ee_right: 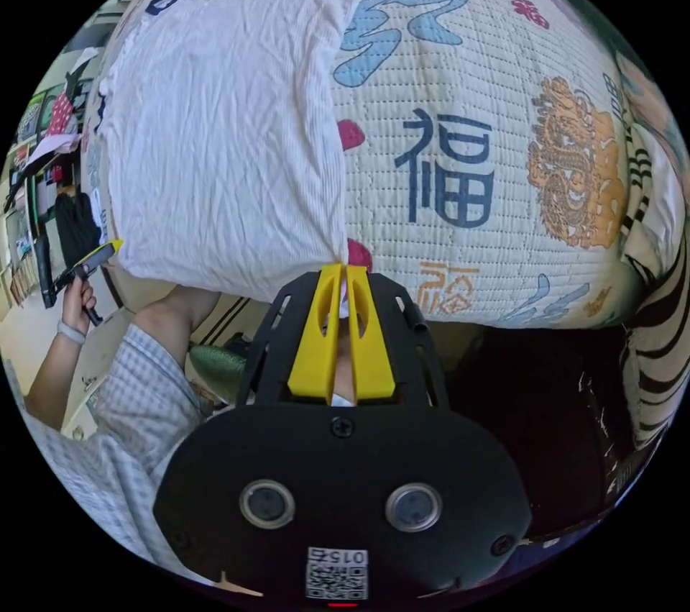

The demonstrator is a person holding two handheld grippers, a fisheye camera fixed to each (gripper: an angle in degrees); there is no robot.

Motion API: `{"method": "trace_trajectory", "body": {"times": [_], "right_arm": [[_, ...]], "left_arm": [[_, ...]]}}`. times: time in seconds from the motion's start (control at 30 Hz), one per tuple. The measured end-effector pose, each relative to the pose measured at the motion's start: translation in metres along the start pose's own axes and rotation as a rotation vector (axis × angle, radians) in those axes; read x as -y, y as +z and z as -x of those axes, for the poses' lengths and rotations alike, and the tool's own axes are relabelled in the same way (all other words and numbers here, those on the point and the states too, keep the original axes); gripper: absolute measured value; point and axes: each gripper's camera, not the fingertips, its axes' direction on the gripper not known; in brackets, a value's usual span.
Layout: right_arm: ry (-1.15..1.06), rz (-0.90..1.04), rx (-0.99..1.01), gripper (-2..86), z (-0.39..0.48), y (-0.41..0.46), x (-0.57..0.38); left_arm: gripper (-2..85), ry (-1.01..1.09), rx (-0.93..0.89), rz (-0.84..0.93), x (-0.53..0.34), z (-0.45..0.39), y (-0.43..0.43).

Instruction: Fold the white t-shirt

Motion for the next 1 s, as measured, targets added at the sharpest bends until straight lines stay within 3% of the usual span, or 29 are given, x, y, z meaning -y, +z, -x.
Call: {"method": "trace_trajectory", "body": {"times": [0.5,0.7,0.83,0.93,1.0], "right_arm": [[0.068,0.025,0.082,4.5,-0.063,-0.035,-0.089],[0.094,0.044,0.075,4.9,-0.080,-0.051,-0.123],[0.111,0.033,0.086,5.0,-0.087,-0.069,-0.144],[0.099,0.027,0.081,5.1,-0.088,-0.083,-0.158],[0.103,-0.001,0.094,5.1,-0.089,-0.095,-0.167]], "left_arm": [[6.8,0.176,0.066,0.057,0.012,0.012,0.042],[7.2,0.072,0.002,-0.003,0.021,0.040,0.051],[5.8,-0.116,-0.187,-0.166,0.020,0.070,0.060],[5.1,-0.189,-0.181,-0.174,0.018,0.088,0.077],[4.2,-0.227,-0.272,-0.202,0.014,0.102,0.085]]}}
